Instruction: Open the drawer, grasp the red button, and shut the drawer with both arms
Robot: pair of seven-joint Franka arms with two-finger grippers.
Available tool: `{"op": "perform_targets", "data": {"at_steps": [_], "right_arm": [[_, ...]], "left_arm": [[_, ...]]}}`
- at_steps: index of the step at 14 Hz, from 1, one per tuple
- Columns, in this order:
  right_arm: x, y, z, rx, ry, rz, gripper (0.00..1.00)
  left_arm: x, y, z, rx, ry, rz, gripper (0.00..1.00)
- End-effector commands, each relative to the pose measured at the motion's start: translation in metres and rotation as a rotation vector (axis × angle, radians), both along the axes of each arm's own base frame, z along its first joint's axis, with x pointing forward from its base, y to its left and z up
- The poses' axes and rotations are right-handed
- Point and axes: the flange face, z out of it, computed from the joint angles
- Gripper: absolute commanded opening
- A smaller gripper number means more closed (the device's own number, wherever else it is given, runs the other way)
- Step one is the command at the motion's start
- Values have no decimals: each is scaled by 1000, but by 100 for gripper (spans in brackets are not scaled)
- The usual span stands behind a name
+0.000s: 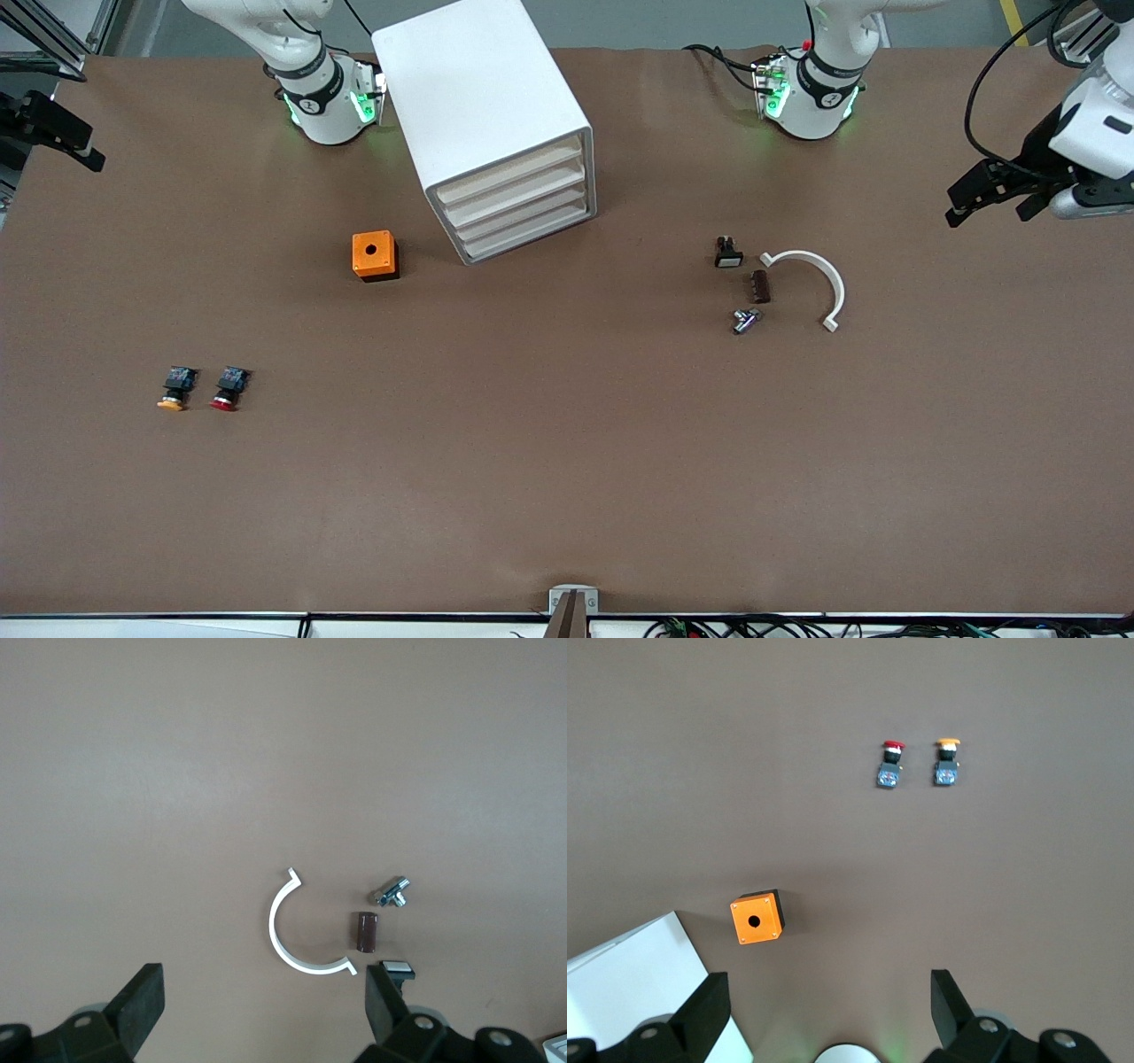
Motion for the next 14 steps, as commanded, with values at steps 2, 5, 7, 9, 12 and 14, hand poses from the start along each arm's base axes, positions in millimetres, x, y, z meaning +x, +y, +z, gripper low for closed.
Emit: {"op": "perform_targets", "data": {"at_steps": [2, 5, 7, 9, 12, 14], "right_arm": [[-2, -7, 6, -4, -11, 56, 100], [-2, -6, 6, -6, -10, 33, 100], [-2, -5, 6, -1, -7, -63, 100], [-2, -2, 5, -1, -5, -76, 100], [-1, -4, 6, 0, -13, -7, 100], [-2, -5, 5, 1, -7, -8, 100]], "left_arm": [[-1, -3, 39, 3, -19, -14, 100], [-8, -10, 60, 2, 6, -16, 100], [-10, -21, 67, 8, 9, -34, 100], [-11, -19, 73, 8, 0, -32, 100], [-13, -18, 80, 11, 8, -31, 100], [-12, -18, 75, 12, 32, -42, 100]]}}
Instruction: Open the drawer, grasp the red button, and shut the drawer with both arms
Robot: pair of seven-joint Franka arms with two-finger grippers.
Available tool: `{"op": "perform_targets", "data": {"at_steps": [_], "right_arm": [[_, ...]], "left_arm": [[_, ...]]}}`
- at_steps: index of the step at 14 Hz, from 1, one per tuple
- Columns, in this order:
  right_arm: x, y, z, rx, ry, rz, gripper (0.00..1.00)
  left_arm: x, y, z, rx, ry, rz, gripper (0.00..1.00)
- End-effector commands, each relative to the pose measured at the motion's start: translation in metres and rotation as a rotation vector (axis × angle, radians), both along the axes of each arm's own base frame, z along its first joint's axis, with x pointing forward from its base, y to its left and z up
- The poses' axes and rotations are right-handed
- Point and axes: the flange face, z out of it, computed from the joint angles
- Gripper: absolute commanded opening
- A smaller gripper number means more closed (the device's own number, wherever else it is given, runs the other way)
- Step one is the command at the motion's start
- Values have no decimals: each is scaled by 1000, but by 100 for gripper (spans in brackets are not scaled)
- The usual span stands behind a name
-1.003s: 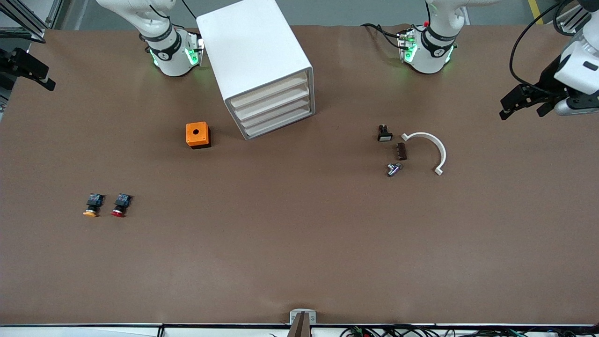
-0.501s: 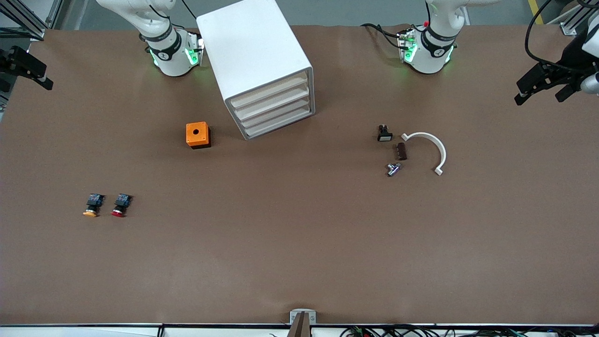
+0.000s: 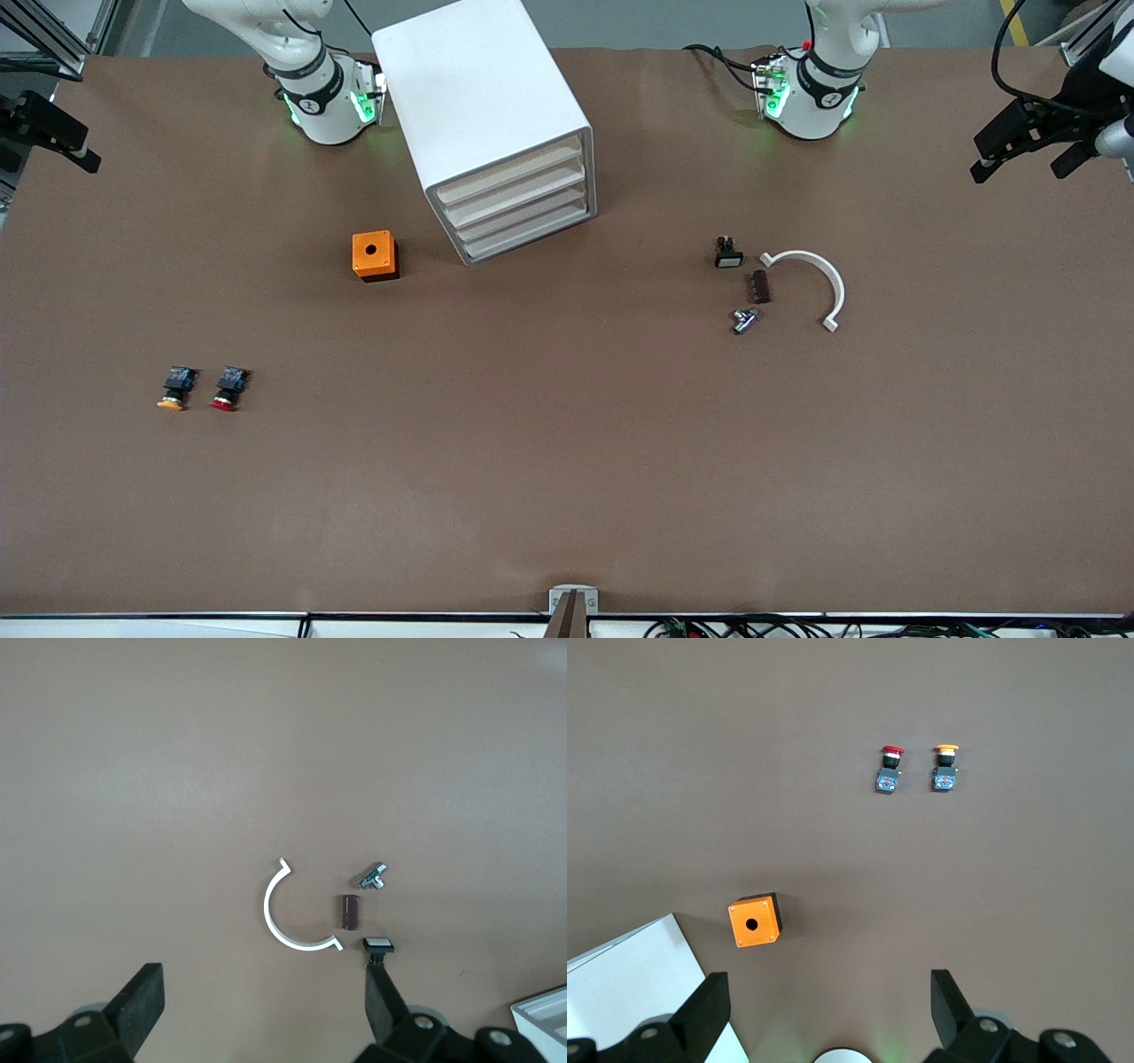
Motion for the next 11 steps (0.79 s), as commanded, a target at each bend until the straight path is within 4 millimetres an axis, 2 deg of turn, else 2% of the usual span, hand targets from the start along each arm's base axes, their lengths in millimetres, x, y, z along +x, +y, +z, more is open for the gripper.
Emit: {"op": "perform_targets", "data": {"at_steps": [1, 4, 11], "right_arm": [[-2, -1, 5, 1, -1, 9, 100], [-3, 7, 4, 2, 8, 25, 100], [-4, -3, 4, 4, 12, -22, 100]], "left_arm": [[1, 0, 7, 2, 15, -9, 100], [1, -1, 7, 2, 17, -11, 100], [-1, 0, 4, 3, 41, -16, 100]]}}
